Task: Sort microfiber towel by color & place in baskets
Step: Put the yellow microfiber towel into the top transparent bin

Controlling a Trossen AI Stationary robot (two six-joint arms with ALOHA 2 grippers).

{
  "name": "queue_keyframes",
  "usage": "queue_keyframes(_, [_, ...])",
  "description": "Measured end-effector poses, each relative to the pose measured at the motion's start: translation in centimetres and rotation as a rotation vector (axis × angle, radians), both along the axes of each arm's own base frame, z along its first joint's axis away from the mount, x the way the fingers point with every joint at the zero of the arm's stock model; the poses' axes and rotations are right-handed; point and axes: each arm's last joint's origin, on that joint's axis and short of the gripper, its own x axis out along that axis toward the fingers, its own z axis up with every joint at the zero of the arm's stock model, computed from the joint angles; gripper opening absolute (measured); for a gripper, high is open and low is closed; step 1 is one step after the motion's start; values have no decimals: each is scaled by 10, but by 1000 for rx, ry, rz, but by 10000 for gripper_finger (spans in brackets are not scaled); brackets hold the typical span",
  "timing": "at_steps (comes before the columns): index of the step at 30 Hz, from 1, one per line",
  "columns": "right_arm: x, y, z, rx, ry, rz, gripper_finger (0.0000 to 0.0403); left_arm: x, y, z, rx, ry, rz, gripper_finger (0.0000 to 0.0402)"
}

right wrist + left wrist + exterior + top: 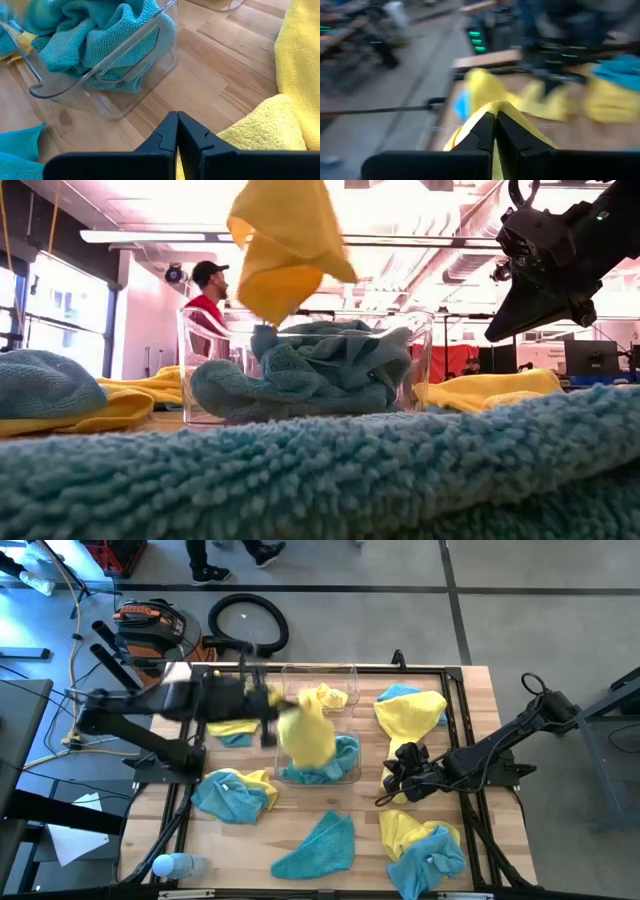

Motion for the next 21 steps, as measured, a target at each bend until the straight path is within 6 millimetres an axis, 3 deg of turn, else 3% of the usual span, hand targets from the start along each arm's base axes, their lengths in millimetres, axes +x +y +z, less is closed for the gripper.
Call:
queue_keyframes(5, [0,0,0,-11,6,11,3,-6,62,8,93,-46,191,0])
queue_keyframes(12, [0,0,0,-14,9,13,3,-9,134,-4,-4,-57,238,0])
queue_keyframes(15, [0,0,0,-26,18,24,3,-4,153,-20,-69,6,266,0])
queue_keyframes(21, [0,0,0,-28,19,25,3,20,170,-61,-132,194,253,0])
